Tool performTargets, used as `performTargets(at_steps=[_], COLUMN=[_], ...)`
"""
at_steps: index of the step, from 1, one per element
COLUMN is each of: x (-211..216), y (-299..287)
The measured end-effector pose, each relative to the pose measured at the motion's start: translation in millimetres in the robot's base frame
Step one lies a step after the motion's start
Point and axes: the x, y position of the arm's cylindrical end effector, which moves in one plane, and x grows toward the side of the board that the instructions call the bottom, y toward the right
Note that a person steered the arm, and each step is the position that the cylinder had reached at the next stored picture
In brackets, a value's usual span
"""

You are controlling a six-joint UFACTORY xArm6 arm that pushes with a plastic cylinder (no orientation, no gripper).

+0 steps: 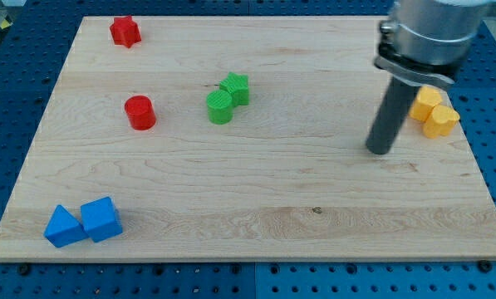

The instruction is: Slide the heart towards the top center

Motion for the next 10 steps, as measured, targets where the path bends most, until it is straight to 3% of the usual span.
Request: performTargets(at_steps=[3, 5, 7, 10], x=[18.1, -16.4, -51.1, -52.9], y=[112.7, 155.5, 128.4, 58.7])
